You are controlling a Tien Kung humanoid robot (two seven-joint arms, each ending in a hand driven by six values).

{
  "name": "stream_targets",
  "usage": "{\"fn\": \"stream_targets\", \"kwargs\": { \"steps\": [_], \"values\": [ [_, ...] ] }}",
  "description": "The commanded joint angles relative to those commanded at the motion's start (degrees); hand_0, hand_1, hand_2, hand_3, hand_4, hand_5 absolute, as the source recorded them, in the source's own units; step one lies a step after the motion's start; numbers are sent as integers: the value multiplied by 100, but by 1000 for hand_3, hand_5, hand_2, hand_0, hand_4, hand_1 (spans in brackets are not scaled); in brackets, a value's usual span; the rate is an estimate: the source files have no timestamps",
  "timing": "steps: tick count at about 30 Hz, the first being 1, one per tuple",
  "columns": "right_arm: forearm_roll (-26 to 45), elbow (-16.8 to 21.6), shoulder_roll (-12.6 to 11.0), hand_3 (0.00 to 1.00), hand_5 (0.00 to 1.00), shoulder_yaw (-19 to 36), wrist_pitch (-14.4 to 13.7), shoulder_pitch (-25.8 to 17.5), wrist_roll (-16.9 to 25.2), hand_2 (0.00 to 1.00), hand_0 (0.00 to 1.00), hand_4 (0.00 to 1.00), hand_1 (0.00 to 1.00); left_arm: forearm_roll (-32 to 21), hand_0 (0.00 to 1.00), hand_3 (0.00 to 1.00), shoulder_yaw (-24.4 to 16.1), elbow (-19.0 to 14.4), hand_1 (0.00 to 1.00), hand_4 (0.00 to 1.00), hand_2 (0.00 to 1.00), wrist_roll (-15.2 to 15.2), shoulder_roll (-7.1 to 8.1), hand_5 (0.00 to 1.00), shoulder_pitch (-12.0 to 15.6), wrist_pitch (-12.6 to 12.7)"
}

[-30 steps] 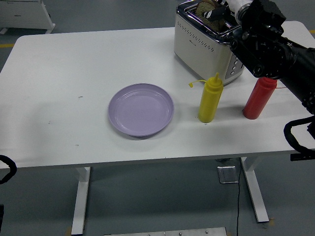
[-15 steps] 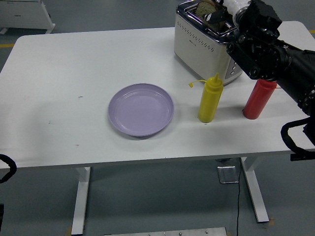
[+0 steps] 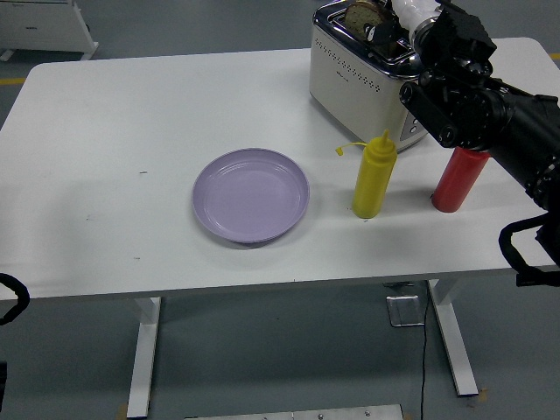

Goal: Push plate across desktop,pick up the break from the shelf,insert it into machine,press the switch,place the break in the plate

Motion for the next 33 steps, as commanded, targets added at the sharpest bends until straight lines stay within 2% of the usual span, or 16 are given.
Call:
{"fn": "stream_targets", "kwargs": {
  "steps": [7, 8, 19, 25, 33],
  "values": [
    [-44, -12, 0, 515, 94, -47, -46, -28, 95, 459, 288, 536, 381, 0, 831, 834, -6, 1, 877, 649, 905, -1, -2, 998, 0, 1],
    [-60, -10, 0, 503, 73, -54, -43, -33, 103, 447, 264, 501, 370, 0, 832, 834, -7, 0, 876, 649, 904, -2, -2, 998, 0, 1],
    [-217, 226, -75, 497, 105, 94, -169, -21, 190, 441, 263, 518, 364, 0, 832, 834, 3, 3, 877, 649, 903, -4, 1, 998, 21, 1],
    [-321, 567, -278, 493, 128, 307, -381, 39, 239, 436, 255, 518, 360, 0, 831, 834, 8, 5, 877, 649, 902, -6, 10, 998, 33, 2],
    [-441, 1094, -531, 494, 85, 464, -590, 139, 278, 438, 249, 478, 360, 1, 829, 834, 10, 4, 877, 649, 902, -7, 18, 998, 46, 3]
  ]
}}
